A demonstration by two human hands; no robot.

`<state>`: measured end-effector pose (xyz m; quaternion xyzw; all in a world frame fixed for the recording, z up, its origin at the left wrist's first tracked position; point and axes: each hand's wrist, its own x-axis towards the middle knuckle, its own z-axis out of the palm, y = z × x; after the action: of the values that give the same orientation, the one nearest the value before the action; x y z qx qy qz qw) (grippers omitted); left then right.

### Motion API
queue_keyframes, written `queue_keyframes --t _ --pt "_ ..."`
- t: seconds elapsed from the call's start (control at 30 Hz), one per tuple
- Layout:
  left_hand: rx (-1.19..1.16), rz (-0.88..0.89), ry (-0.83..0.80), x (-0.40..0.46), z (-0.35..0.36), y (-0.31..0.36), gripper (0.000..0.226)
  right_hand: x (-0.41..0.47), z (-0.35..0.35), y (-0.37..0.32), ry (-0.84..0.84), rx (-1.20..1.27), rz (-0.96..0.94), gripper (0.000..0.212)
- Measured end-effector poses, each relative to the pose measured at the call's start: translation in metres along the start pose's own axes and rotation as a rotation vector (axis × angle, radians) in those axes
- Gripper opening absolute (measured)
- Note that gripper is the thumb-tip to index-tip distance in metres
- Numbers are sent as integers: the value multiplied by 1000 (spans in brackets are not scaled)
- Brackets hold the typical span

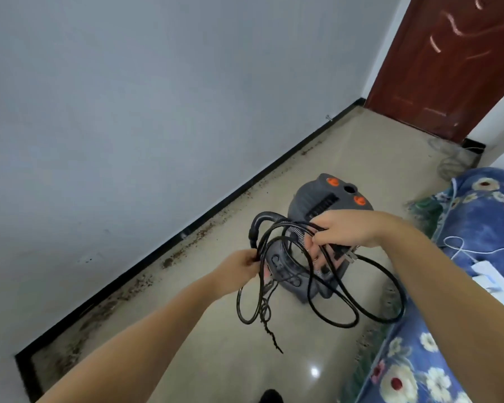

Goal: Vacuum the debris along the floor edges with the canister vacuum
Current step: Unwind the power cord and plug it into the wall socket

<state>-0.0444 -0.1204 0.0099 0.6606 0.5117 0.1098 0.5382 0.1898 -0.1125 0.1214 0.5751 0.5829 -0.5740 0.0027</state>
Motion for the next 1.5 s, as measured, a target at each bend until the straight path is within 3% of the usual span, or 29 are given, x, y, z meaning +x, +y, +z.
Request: queue_keyframes --t 0.2,0.33,0.4,0.5,0.57,0.6,0.7,0.83,0.9,1.0,1.1,1.23,1.37,1.43,1.5 --pt "239 -43 68 -40 -27 -48 24 12 38 -44 -103 -215 116 17" --pt "-76 -188 115 -60 -43 -66 25 16 67 -52 -109 -222 203 27" --pt "-126 -143 81 -71 -53 -70 26 13 80 -49 -147 -186 264 29" --pt "166 14 27 -87 -67 -66 22 2 91 -46 -107 -131 312 17" --pt "345 35 -61 -93 -71 -63 23 -7 92 -46 13 -98 245 12" --pt "419 20 -106 -96 -71 -63 23 -11 90 -45 72 -23 179 9" --pt "554 -14 -141 -102 -64 -64 27 -21 84 -48 182 251 -4 37" --pt "546 30 -119 -106 -53 -67 28 -19 87 -50 418 747 -62 20" --pt "454 4 -96 -108 -51 -70 27 -18 87 -51 405 878 -28 19" --pt "298 -110 52 -111 -53 -79 30 -23 81 -49 254 652 29 29" --pt "417 -249 62 -109 -52 -86 40 -28 74 -56 58 455 -92 32" --pt "406 -151 33 -99 -26 -59 54 -40 74 -80 -41 126 -298 19" --pt "217 -1 -35 -89 -1 -21 71 -55 76 -105 20 -193 -389 6" --pt "84 57 -62 -86 6 -8 75 -60 72 -114 125 -393 -460 21" --pt "-55 87 -51 -85 10 1 69 -61 71 -120 220 -443 -550 27"
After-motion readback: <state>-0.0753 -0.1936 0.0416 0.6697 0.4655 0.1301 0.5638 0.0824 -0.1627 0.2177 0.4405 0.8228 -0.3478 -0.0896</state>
